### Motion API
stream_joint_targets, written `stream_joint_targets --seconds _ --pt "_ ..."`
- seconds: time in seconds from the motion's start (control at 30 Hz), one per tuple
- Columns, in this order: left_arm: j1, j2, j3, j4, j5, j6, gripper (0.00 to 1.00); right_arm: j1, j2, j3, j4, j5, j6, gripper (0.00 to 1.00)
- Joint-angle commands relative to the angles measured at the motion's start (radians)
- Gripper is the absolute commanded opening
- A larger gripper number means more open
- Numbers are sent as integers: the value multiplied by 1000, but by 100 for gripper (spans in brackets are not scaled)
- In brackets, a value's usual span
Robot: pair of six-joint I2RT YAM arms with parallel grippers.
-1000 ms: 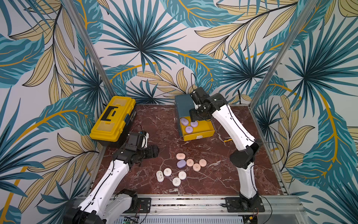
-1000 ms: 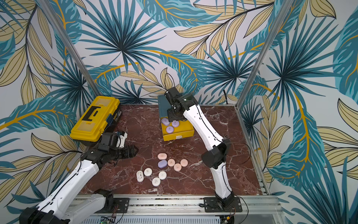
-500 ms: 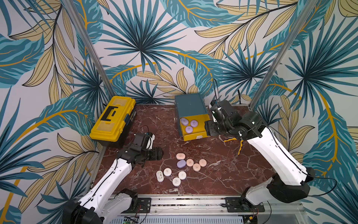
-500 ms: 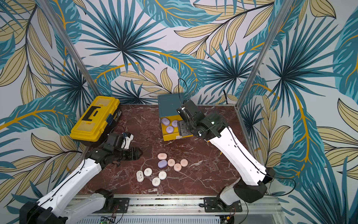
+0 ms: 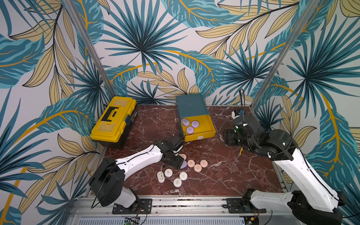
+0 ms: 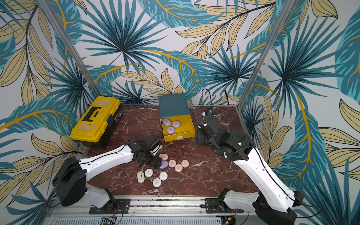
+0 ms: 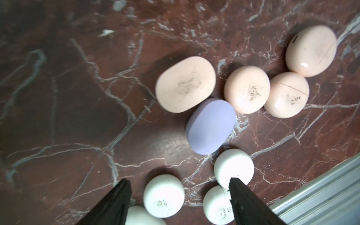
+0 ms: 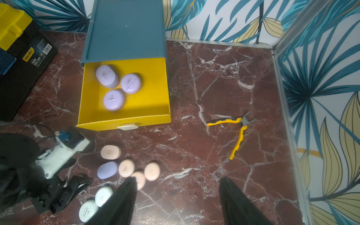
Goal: Put the bluetooth earphones in the drawer according to color
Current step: Pick up the Bluetooth earphone from the center of the board.
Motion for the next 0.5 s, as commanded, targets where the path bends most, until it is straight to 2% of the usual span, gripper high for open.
stream_joint_targets --seconds 0.0,0.47 --pt "-62 84 84 25 -62 16 82 -3 -17 -36 -14 37 22 72" --pt "-90 123 -3 204 -96 -56 73 -5 -22 -37 -26 41 23 72"
